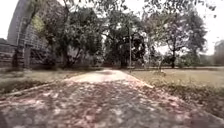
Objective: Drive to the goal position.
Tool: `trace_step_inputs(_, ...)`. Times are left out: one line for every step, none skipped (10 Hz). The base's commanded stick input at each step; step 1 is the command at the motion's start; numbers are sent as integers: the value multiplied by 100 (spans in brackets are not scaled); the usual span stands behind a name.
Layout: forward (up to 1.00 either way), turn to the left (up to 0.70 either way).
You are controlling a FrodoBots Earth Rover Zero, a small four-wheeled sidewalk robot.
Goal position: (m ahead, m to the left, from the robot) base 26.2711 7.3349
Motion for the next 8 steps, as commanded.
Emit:
trace_step_inputs(70, 2)
trace_step_inputs(70, 0)
trace_step_inputs(70, 0)
trace_step_inputs(70, 0)
trace_step_inputs(70, 0)
trace_step_inputs(70, 0)
trace_step_inputs(70, 0)
trace_step_inputs(70, 0)
